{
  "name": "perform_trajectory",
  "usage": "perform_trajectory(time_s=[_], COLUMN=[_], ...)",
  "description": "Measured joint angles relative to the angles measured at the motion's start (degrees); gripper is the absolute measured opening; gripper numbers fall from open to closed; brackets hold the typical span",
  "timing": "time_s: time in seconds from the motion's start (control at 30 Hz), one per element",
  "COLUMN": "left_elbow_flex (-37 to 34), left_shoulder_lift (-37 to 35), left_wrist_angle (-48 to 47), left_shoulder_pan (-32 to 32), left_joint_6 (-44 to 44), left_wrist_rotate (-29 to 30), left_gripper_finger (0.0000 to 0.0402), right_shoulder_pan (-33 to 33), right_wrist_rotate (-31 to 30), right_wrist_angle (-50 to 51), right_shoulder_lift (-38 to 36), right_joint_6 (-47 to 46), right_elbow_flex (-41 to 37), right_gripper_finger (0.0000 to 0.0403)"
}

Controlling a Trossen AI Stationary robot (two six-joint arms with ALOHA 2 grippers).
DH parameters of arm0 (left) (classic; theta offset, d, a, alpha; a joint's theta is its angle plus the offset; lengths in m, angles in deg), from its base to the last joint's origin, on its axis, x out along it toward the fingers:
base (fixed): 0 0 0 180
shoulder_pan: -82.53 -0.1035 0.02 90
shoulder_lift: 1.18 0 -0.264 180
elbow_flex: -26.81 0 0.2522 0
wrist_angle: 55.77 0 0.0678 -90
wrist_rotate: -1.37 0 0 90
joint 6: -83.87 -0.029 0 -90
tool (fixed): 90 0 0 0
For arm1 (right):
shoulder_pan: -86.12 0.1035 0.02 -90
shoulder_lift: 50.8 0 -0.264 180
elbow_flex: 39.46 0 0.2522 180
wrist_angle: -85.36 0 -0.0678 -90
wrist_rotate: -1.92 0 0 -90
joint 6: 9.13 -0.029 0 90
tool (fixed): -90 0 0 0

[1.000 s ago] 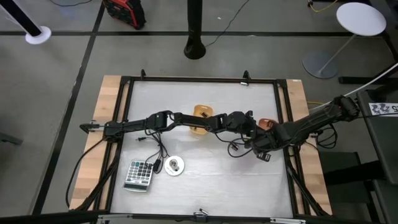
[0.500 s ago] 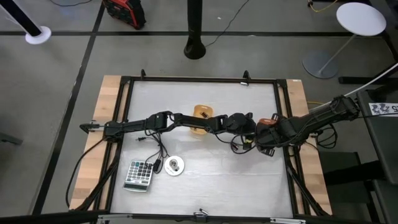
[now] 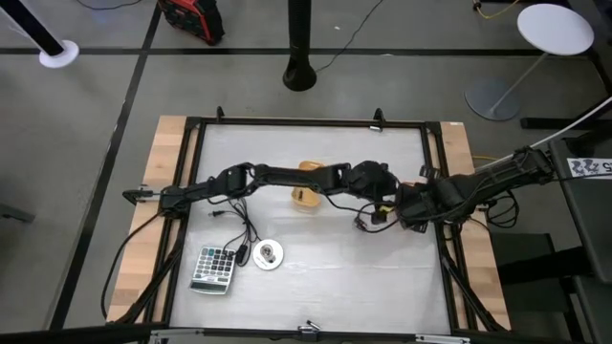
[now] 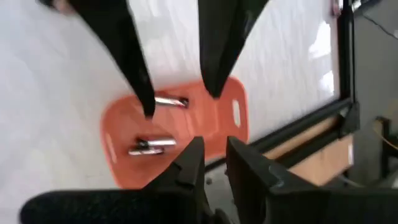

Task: Sort batteries
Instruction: Put the silver battery into the orange bin

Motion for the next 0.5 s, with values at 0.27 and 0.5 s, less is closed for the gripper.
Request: perform_trajectory(time_s=[0.27,0.5], left_elbow_flex=[-0.1,-0.3], left_shoulder_lift=[-11.0,-17.6], left_wrist_angle=[-32.5,-43.2], left_shoulder_pan=[-0.8,0.2], left_joint_6=[-1.0,-1.0], left_wrist_rotate=[-1.6,-7.8], left_gripper_finger=[0.0155,0.0155], right_shoulder_pan=[-8.5,-25.6], right_wrist_rotate=[-10.7,-2.2], right_wrist_angle=[-0.4,-15.3], right_shoulder_lift=[-3.0,-3.3], right_joint_6=[11.9,34.4], right_elbow_flex=[8.1,9.7], right_gripper_finger=[0.0065,0.0065])
